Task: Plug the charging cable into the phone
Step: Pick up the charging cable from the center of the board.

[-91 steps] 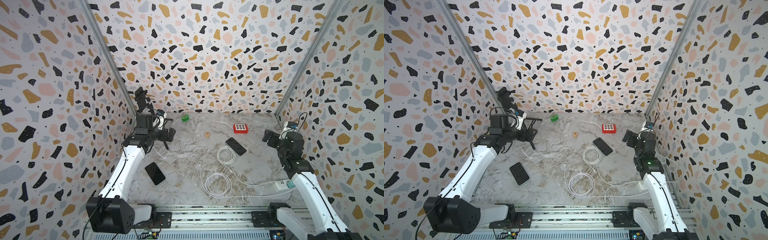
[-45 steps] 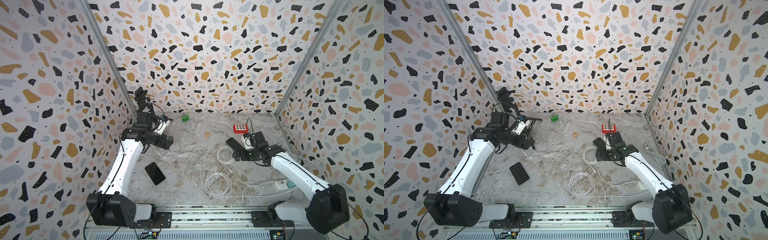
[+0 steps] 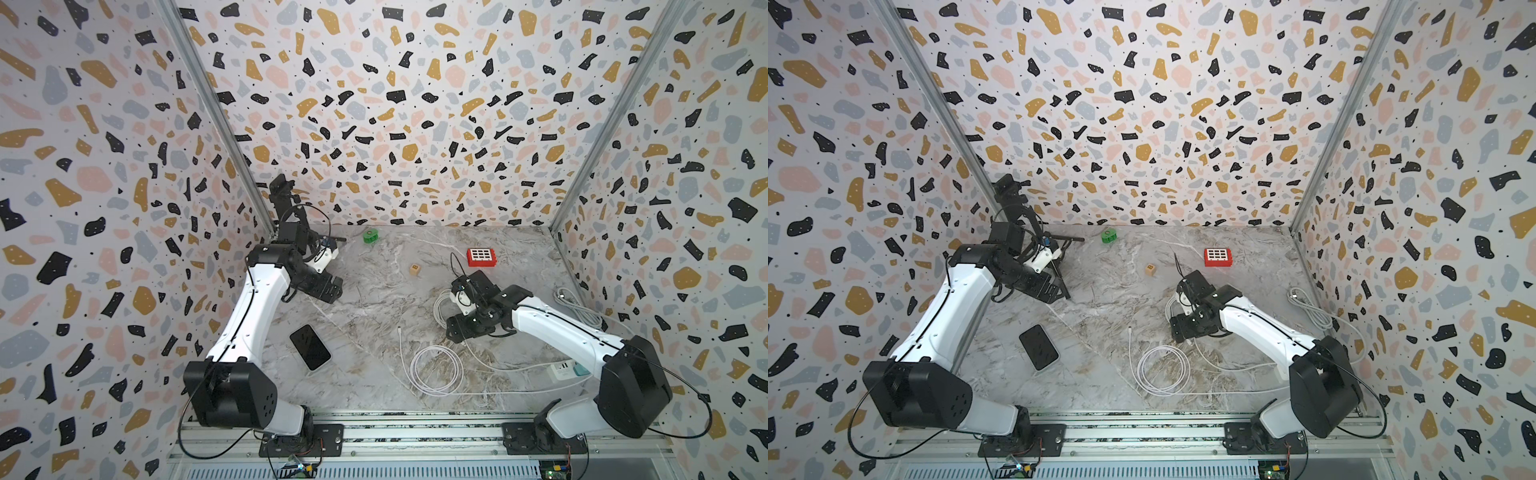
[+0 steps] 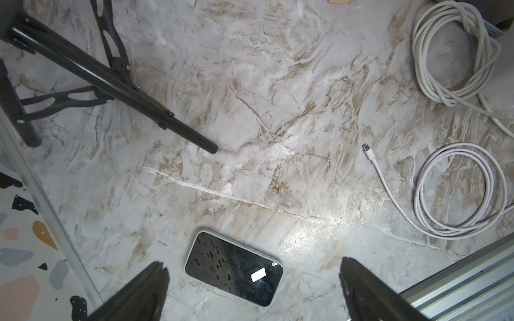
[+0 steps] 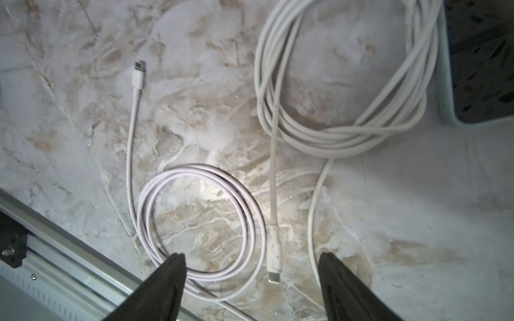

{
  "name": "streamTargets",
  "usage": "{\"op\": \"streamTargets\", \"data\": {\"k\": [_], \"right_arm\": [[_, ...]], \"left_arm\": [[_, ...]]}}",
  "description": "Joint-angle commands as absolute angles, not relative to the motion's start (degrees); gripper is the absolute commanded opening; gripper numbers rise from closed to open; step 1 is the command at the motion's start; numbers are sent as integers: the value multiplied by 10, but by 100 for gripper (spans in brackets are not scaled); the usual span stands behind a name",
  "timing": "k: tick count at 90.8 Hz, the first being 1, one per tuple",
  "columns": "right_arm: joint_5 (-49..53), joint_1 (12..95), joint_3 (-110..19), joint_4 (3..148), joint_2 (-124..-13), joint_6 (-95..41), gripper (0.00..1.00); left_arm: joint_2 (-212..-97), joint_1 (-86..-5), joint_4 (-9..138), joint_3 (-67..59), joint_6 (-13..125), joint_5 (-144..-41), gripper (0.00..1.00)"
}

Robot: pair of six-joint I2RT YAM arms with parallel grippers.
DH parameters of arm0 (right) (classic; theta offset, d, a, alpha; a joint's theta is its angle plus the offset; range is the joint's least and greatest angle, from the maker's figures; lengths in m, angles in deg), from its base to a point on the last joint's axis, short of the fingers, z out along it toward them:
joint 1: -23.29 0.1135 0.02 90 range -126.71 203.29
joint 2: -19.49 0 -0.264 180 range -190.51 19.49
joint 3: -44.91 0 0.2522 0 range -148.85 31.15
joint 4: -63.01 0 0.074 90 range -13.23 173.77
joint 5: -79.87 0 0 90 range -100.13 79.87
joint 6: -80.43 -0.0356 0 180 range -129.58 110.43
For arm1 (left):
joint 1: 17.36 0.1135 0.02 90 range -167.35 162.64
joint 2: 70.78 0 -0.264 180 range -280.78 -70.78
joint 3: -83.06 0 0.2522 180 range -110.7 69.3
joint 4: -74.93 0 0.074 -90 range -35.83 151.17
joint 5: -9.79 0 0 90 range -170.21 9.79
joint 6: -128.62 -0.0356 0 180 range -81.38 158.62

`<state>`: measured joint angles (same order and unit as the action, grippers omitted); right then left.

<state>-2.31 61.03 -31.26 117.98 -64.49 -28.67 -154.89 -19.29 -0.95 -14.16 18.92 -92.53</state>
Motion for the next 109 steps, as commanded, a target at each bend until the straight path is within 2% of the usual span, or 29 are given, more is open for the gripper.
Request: {"op": "streamTargets", "data": {"k": [1, 28, 36, 42, 50, 73, 87, 103, 109], "right_arm": [[-121, 663, -374, 1187, -659, -306, 79], [-226, 802, -520, 1184, -833, -446, 69], [-220, 811, -548, 1193, -887, -496, 67], [-190, 811, -571, 1200, -926, -521, 59], [-165, 813, -591, 1209, -967, -544, 55], [-152, 817, -606, 1209, -1015, -579, 53], [-167, 818, -634, 1242, -1051, -587, 40], [-178, 818, -630, 1257, -1070, -593, 16], [-183, 818, -630, 1257, -1071, -592, 13]], "left_arm": [[-1549, -191, 4, -151, 227, -906, 100], [-1508, -190, 28, -120, 293, -903, 100], [-1495, -186, 29, -114, 297, -901, 100], [-1490, -183, 28, -113, 298, -904, 100], [-1488, -181, 29, -114, 301, -914, 100], [-1484, -180, 23, -114, 299, -925, 100], [-1485, -180, 22, -112, 301, -933, 100], [-1482, -180, 19, -112, 306, -944, 100], [-1481, -179, 20, -107, 310, -952, 100]]}}
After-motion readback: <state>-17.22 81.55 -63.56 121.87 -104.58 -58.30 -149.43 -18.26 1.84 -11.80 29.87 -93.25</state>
